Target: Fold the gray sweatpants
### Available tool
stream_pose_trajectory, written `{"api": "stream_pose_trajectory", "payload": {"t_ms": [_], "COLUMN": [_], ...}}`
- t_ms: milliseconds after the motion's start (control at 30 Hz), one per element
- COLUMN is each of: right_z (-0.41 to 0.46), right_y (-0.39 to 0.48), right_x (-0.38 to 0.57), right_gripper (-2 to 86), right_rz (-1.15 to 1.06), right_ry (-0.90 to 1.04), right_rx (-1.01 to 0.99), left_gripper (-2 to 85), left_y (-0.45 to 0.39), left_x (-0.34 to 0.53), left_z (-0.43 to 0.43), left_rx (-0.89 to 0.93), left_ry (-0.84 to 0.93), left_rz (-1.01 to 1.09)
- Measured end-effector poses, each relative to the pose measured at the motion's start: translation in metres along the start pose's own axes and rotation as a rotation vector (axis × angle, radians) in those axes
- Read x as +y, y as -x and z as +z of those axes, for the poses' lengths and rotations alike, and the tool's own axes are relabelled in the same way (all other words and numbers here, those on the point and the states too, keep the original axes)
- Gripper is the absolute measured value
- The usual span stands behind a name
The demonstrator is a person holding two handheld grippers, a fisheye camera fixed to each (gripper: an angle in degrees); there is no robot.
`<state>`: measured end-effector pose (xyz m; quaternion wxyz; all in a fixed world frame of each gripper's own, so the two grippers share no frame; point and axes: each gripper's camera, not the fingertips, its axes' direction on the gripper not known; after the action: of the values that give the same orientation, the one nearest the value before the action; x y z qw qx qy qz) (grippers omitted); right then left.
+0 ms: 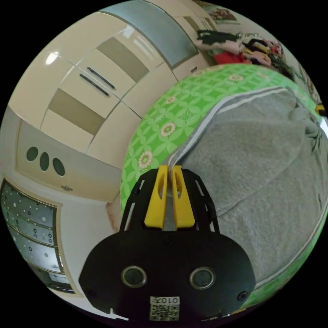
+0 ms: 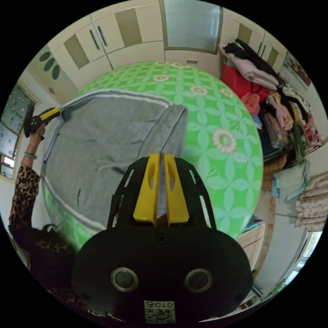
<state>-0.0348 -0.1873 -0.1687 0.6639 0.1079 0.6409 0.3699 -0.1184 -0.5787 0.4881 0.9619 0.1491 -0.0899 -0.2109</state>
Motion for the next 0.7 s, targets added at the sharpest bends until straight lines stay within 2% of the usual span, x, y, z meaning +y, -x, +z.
{"api": "stream_pose_trajectory", "payload": {"t_ms": [100,167,300,367,533,600,700], "right_z": [-0.013,-0.015,0.030,0.038,0.045,0.047,0.049], "right_y": [0.016,0.034,0.065,0.072,0.096,0.098,0.091], "right_x": [0.059,0.090,0.115,0.118,0.129,0.142,0.168], "right_gripper": [3.5,3.4,1.7,1.3,0.7,0.6,0.6], "right_rz": [-0.101,-0.165,-0.213,-0.242,-0.376,-0.413,-0.437], "right_ry": [-0.033,-0.046,0.123,0.115,0.309,0.400,0.499], "right_rx": [-0.190,-0.190,0.045,0.086,0.205,0.248,0.265], "left_gripper": [0.0,0.0,0.1,0.1,0.1,0.2,0.3], "left_y": [0.002,-0.006,-0.034,-0.049,-0.050,-0.047,-0.045], "left_x": [0.021,0.040,0.059,0.066,0.067,0.067,0.066], "left_z": [-0.031,-0.048,-0.053,-0.042,-0.044,-0.053,-0.066], "left_rx": [0.057,0.091,0.141,0.098,0.109,0.150,0.306], "left_ry": [-0.070,-0.095,-0.047,0.016,0.045,0.039,0.044], "left_rz": [-0.027,0.004,0.113,0.138,0.133,0.161,0.250]}}
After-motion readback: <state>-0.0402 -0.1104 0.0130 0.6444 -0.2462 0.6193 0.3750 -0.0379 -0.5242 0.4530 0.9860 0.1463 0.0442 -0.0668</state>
